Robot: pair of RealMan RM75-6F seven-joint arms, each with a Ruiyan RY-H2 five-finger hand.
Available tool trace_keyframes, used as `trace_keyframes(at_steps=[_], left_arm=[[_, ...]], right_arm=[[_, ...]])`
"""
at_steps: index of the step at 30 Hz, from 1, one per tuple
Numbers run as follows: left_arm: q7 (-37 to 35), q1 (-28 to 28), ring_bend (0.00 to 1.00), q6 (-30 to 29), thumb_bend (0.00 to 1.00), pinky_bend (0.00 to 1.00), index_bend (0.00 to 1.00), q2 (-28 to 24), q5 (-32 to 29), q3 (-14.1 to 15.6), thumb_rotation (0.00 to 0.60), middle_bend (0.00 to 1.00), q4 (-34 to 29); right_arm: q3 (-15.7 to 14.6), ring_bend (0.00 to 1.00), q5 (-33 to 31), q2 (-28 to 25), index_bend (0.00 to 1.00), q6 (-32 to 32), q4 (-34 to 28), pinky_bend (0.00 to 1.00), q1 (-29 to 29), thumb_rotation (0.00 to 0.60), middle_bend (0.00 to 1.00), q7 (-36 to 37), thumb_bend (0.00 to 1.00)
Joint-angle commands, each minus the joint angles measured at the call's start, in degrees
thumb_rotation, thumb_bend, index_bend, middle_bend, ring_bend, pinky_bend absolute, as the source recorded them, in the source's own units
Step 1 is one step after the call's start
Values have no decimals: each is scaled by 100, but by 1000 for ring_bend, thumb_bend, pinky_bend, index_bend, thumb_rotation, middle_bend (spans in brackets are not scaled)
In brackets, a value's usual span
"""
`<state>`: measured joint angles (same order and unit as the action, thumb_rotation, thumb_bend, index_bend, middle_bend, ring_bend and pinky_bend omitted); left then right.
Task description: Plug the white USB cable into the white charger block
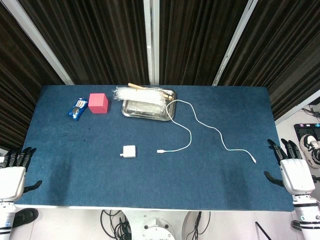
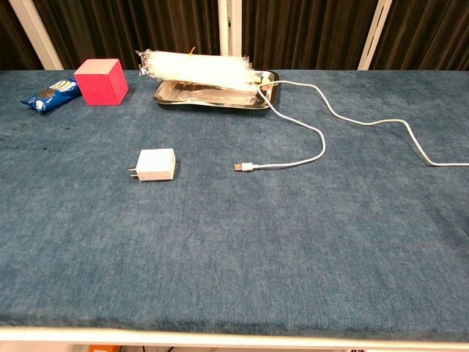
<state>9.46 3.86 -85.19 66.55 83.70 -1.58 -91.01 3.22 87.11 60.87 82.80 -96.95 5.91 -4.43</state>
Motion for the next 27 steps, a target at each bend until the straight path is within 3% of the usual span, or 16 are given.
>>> trace_keyframes(at_steps=[1,9,14,20,24,27], left_arm=[[-4,9,0,9,52,0,101,-2,21,4,600,84,-5],[-27,13,0,-7,52,0,101,5,91,17,600,84,-9],[-56,6,0,-20,53,0,101,13,99,14,600,84,-11],[-65,-7,0,-73,52,0,101,15,162,22,600,84,-8],[-58,-27,0,-110,53,0,101,0,182,28,600,84,-28],[-23,-37,0,-97,53,0,101,-11,163,36,600,84,-61]], right_arm=[[-24,28,-12,27,83,27,37,12,-35,600,239,37,119],[-73,40,189,31,84,3,-4,12,24,600,243,84,118],[-49,47,401,28,86,-411,-223,15,371,600,261,0,117],[232,69,254,219,86,-1565,-654,30,1249,600,294,-526,118],[590,68,-267,661,85,-2503,-659,31,2014,600,277,-917,131],[804,40,-708,1132,35,-3069,-441,30,2518,600,251,-936,208]])
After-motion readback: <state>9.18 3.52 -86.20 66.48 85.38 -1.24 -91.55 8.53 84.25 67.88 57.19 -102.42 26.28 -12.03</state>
